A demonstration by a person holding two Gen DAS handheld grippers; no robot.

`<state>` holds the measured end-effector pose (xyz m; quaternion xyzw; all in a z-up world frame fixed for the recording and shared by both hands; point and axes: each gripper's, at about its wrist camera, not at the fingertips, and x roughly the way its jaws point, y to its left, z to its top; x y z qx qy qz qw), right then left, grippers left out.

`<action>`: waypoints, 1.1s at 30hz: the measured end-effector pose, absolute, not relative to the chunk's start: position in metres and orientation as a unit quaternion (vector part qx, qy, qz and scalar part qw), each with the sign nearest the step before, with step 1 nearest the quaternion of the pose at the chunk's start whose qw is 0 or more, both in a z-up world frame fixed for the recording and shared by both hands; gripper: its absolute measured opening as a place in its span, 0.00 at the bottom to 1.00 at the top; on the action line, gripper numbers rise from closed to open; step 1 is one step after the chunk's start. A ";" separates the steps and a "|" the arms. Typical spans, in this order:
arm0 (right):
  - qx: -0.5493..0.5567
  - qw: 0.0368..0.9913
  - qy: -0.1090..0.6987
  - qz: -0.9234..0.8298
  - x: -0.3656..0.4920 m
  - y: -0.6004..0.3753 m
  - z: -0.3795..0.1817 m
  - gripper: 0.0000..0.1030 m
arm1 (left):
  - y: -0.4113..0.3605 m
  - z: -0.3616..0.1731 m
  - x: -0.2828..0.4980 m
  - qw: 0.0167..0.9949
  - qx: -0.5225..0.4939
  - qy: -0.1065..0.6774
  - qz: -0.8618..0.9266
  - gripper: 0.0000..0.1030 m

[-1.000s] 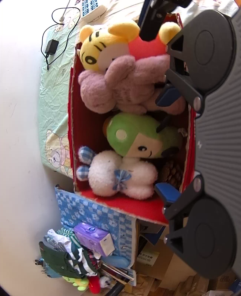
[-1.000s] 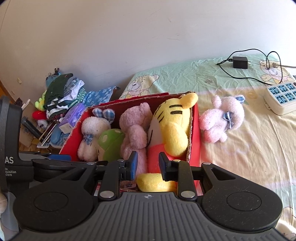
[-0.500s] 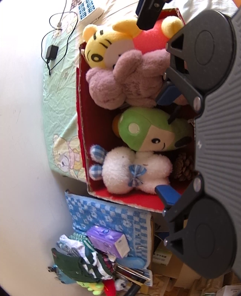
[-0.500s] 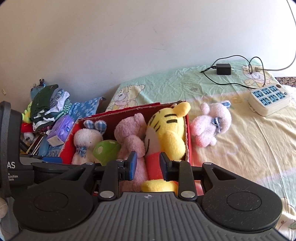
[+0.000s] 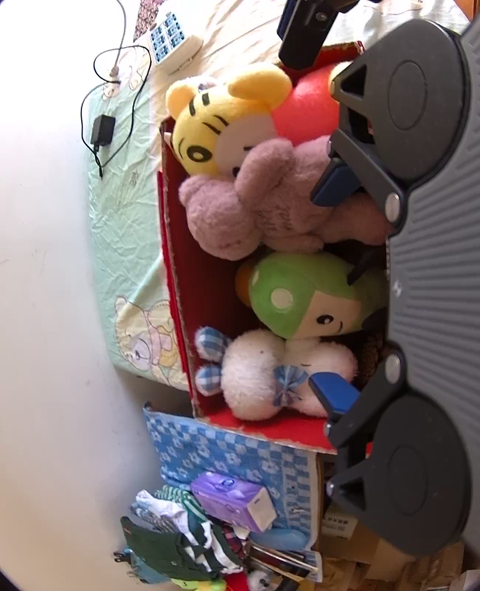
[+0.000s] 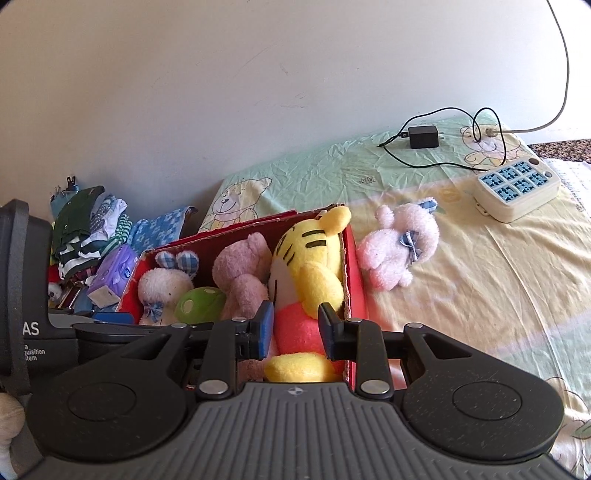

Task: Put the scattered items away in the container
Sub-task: 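Withdraw the right gripper up out of the red box, then move the right gripper over to the white bunny plush on the bed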

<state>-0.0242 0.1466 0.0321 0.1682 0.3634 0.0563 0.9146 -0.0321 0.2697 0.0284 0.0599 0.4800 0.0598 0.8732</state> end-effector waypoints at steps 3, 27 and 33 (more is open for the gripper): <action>0.172 0.910 0.371 0.068 -0.019 0.145 0.030 0.28 | 0.271 0.027 -0.031 0.870 0.056 0.484 0.074 0.94; 0.172 0.887 0.384 0.188 0.007 0.065 0.030 0.29 | 0.218 0.066 -0.036 0.890 0.007 0.433 0.143 0.95; 0.183 0.886 0.395 0.158 0.015 0.018 0.013 0.31 | 0.178 0.075 -0.038 0.916 -0.007 0.395 0.070 0.95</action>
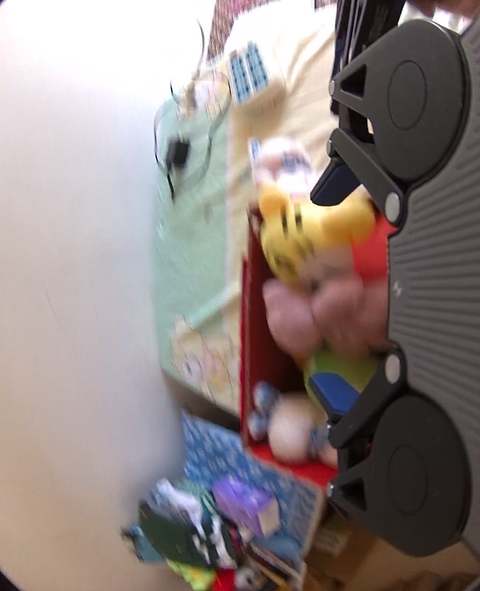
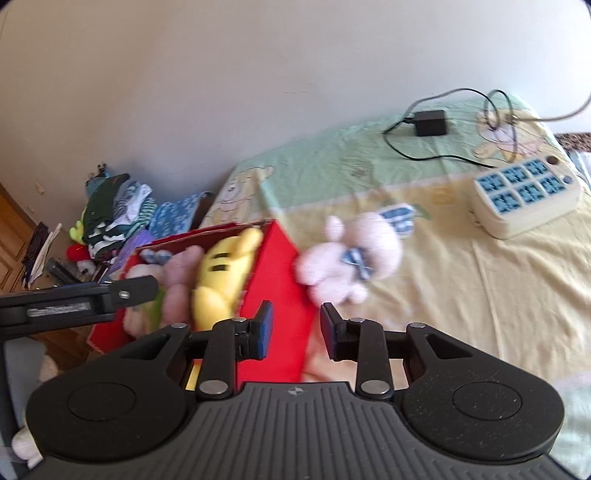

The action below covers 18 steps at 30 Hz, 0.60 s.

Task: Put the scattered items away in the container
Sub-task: 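Move the right gripper over to the white bunny plush on the bed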

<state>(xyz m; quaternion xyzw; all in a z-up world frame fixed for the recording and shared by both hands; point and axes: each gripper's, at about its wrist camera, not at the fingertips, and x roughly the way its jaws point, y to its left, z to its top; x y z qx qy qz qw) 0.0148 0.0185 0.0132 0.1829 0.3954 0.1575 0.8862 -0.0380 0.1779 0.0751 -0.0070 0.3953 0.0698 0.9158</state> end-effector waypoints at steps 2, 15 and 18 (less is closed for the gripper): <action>0.182 0.886 0.400 0.148 0.019 0.006 0.004 0.31 | 0.164 0.074 -0.036 0.920 -0.018 0.391 0.032 0.95; 0.242 0.849 0.433 0.181 0.084 -0.027 -0.034 0.33 | 0.118 0.043 -0.034 0.909 -0.037 0.408 -0.081 0.95; 0.231 0.851 0.417 0.220 0.106 -0.014 -0.027 0.33 | 0.119 0.041 -0.038 0.903 -0.057 0.413 -0.099 0.95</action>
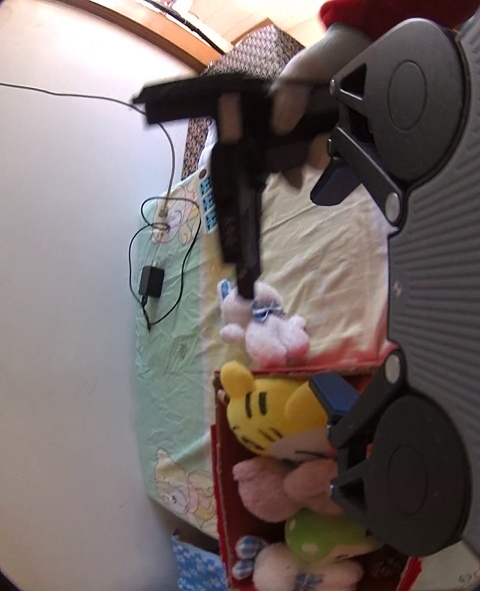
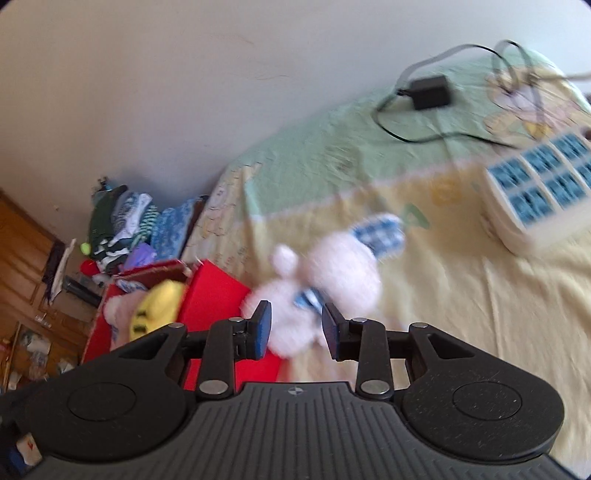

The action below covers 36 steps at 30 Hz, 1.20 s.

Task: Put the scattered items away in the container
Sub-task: 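Move the right gripper over to the white bunny plush on the bed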

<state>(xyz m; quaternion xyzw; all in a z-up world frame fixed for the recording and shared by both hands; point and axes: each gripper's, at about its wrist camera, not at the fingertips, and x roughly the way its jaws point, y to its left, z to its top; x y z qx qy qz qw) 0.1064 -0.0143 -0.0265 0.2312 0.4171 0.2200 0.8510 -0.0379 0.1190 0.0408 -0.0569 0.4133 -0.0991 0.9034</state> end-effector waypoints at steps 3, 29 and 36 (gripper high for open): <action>0.202 0.854 0.412 0.245 0.128 0.005 -0.025 0.33 | 0.115 0.039 -0.041 0.903 -0.055 0.414 -0.106 0.95; 0.150 0.858 0.461 0.169 0.065 -0.086 -0.065 0.32 | 0.066 0.012 -0.001 0.885 -0.040 0.432 -0.166 0.97; 0.214 0.865 0.437 0.121 0.058 -0.130 -0.060 0.32 | 0.044 -0.042 0.036 0.884 -0.017 0.453 -0.118 0.97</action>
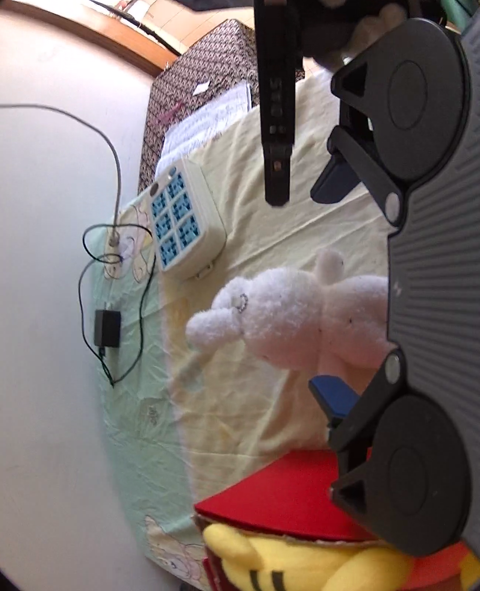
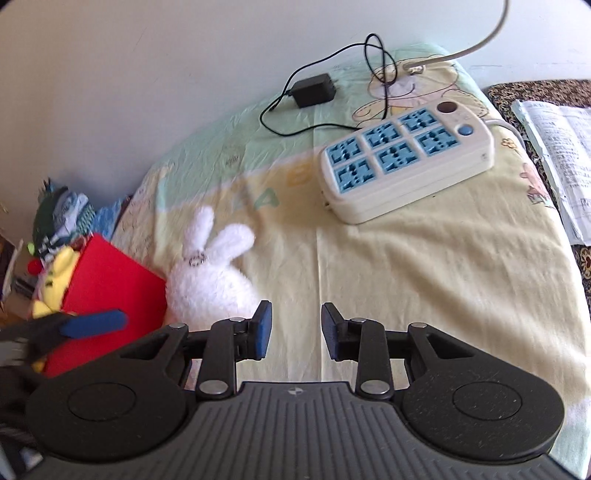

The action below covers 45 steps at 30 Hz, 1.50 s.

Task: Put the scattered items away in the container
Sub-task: 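Move the right gripper over to the white bunny plush on the bed, then close the right gripper on the white bunny plush's body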

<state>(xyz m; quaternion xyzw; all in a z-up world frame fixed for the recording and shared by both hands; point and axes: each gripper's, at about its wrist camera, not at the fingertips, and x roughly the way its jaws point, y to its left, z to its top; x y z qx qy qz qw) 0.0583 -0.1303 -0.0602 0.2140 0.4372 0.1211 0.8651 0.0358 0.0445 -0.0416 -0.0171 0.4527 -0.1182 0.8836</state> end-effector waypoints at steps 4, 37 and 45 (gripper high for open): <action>0.244 0.860 0.430 0.124 0.055 -0.140 -0.060 0.32 | 0.053 -0.070 0.064 0.872 -0.056 0.478 -0.091 0.97; 0.355 0.801 0.466 0.124 0.036 -0.177 -0.095 0.47 | 0.026 -0.053 0.054 0.829 -0.088 0.489 -0.255 0.99; 0.366 0.805 0.444 0.146 0.035 -0.183 -0.082 0.48 | 0.008 -0.061 0.042 0.810 -0.104 0.498 -0.292 0.96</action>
